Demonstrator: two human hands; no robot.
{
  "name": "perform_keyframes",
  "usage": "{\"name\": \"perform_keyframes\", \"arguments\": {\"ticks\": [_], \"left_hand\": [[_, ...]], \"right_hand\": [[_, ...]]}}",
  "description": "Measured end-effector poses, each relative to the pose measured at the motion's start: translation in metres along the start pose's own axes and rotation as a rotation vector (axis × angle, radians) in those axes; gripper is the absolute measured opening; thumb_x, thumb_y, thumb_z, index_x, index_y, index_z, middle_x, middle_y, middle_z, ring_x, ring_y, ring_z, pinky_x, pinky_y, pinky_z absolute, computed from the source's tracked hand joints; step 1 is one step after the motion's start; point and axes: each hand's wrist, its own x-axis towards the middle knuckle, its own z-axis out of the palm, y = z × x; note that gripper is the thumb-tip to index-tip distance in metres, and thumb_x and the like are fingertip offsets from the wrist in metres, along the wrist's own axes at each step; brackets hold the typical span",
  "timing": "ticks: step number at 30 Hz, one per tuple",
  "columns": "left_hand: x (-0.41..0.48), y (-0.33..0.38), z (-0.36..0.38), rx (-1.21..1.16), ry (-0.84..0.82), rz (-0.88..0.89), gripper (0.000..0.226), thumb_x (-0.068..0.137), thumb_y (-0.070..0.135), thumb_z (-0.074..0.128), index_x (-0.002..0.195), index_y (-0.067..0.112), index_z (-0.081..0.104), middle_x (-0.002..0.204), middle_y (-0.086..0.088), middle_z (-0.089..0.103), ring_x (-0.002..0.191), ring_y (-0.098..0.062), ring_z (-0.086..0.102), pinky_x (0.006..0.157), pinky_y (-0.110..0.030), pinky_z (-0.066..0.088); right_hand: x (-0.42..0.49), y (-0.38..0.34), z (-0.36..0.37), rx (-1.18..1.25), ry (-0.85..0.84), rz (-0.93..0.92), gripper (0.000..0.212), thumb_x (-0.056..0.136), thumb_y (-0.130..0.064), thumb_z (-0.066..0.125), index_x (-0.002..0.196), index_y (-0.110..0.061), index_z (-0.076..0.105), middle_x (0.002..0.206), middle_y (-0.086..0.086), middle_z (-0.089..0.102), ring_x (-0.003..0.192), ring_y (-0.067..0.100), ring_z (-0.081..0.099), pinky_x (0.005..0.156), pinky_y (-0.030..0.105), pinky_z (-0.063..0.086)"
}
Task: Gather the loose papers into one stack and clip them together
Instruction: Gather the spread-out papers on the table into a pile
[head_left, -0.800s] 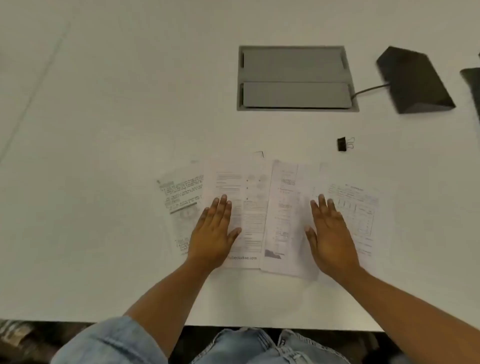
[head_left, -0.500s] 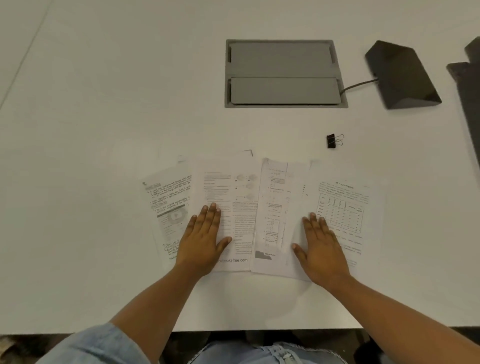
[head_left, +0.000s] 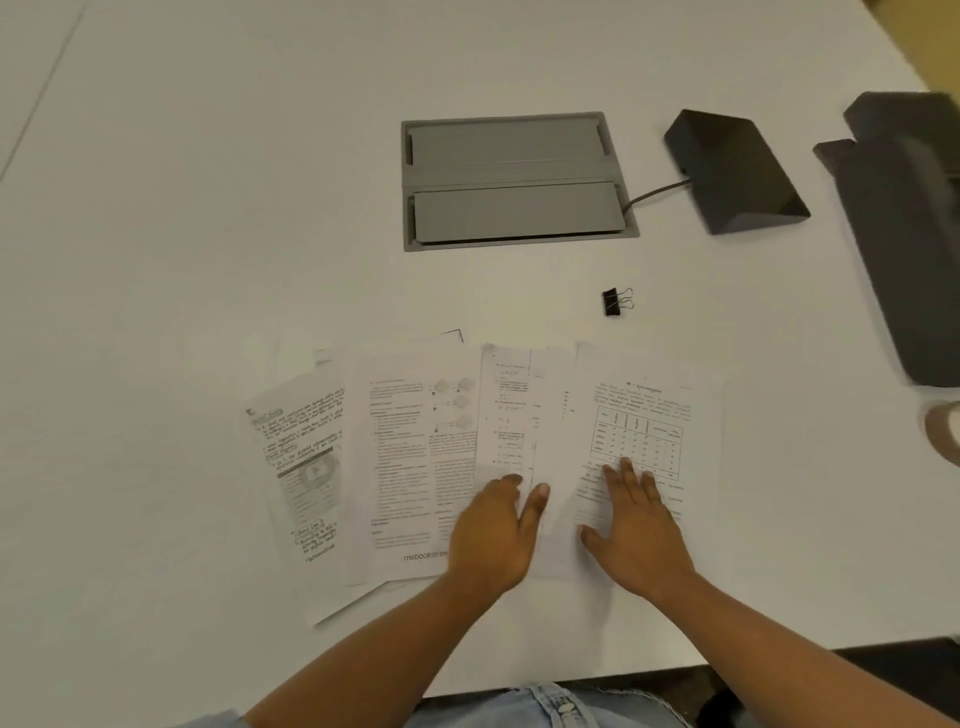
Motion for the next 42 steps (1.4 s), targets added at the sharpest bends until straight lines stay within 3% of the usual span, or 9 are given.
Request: {"name": "perform_keyframes", "arguments": {"ticks": [9, 13, 15, 21, 24, 28, 31, 35, 42], "left_hand": [[0.022, 0.038, 0.01, -0.396, 0.005, -0.396, 0.049, 0.091, 0.036, 0.065, 0.13, 0.009, 0.05, 0.124, -0.004, 0.059, 0.114, -0.025, 0.06, 0.088, -0.029, 0.049], [0.032, 0.038, 0.007, -0.372, -0.104, -0.351, 0.022, 0.096, 0.03, 0.058, 0.103, 0.011, 0.067, 0.094, -0.001, 0.067, 0.092, -0.025, 0.066, 0.085, -0.037, 0.057], [0.033, 0.035, 0.005, -0.271, -0.127, -0.291, 0.026, 0.098, 0.027, 0.054, 0.102, 0.007, 0.07, 0.098, -0.006, 0.071, 0.091, -0.026, 0.067, 0.078, -0.032, 0.055], [0.021, 0.024, -0.002, -0.624, -0.04, -0.308, 0.028, 0.1, 0.013, 0.054, 0.126, 0.01, 0.064, 0.116, 0.001, 0.066, 0.098, -0.018, 0.061, 0.086, -0.03, 0.05], [0.011, 0.014, -0.007, -0.827, -0.017, -0.37, 0.017, 0.097, 0.015, 0.061, 0.111, 0.019, 0.07, 0.101, 0.01, 0.07, 0.088, -0.01, 0.066, 0.068, -0.024, 0.053], [0.002, 0.001, -0.01, -0.973, 0.005, -0.364, 0.017, 0.087, 0.016, 0.073, 0.102, 0.023, 0.074, 0.104, 0.009, 0.077, 0.093, -0.011, 0.073, 0.069, -0.027, 0.059], [-0.002, -0.004, -0.012, -1.0, 0.081, -0.389, 0.016, 0.089, 0.02, 0.072, 0.105, 0.02, 0.074, 0.106, 0.005, 0.078, 0.095, -0.018, 0.074, 0.077, -0.035, 0.061], [-0.005, -0.015, -0.022, -0.944, 0.145, -0.423, 0.015, 0.096, 0.023, 0.063, 0.107, 0.018, 0.072, 0.101, 0.001, 0.077, 0.089, -0.02, 0.074, 0.064, -0.028, 0.06], [-0.008, -0.032, -0.034, -0.851, 0.151, -0.44, 0.014, 0.097, 0.02, 0.061, 0.109, 0.018, 0.07, 0.094, 0.003, 0.073, 0.081, -0.016, 0.071, 0.055, -0.023, 0.056]], "right_hand": [[-0.002, 0.0, -0.007, 0.007, -0.076, -0.027, 0.095, 0.089, -0.057, 0.05, 0.157, -0.021, -0.005, 0.165, 0.001, -0.014, 0.151, 0.027, -0.012, 0.12, 0.04, 0.007], [-0.003, 0.005, -0.007, 0.047, -0.091, -0.058, 0.093, 0.089, -0.055, 0.052, 0.157, -0.021, 0.0, 0.166, 0.001, -0.01, 0.152, 0.027, -0.01, 0.121, 0.041, 0.007], [-0.001, 0.007, -0.013, 0.131, -0.097, -0.085, 0.09, 0.088, -0.05, 0.057, 0.157, -0.019, 0.009, 0.166, 0.003, 0.0, 0.152, 0.026, -0.002, 0.122, 0.039, 0.008], [0.002, 0.04, -0.051, 0.586, 0.286, 0.176, 0.086, 0.081, -0.029, 0.076, 0.151, -0.008, 0.029, 0.157, 0.013, 0.034, 0.144, 0.029, 0.033, 0.116, 0.04, 0.028], [-0.001, 0.057, -0.065, 0.902, 0.18, 0.433, 0.083, 0.079, -0.03, 0.079, 0.147, -0.009, 0.036, 0.145, 0.012, 0.05, 0.128, 0.03, 0.052, 0.101, 0.04, 0.044], [-0.011, 0.064, -0.069, 1.282, -0.182, 0.416, 0.047, 0.078, -0.024, 0.078, 0.122, -0.011, 0.066, 0.114, 0.008, 0.074, 0.103, 0.029, 0.07, 0.086, 0.041, 0.055], [-0.016, 0.064, -0.058, 1.194, -0.138, 0.376, 0.044, 0.079, -0.022, 0.077, 0.12, -0.014, 0.066, 0.114, 0.006, 0.074, 0.102, 0.029, 0.069, 0.087, 0.044, 0.055], [-0.019, 0.067, -0.046, 1.058, 0.031, 0.401, 0.046, 0.081, -0.023, 0.076, 0.124, -0.01, 0.063, 0.116, 0.01, 0.07, 0.095, 0.029, 0.067, 0.085, 0.044, 0.053], [-0.035, 0.074, -0.055, 1.172, 0.091, 0.378, 0.032, 0.084, -0.021, 0.073, 0.114, -0.013, 0.065, 0.114, 0.01, 0.071, 0.098, 0.033, 0.068, 0.086, 0.046, 0.055]]}}
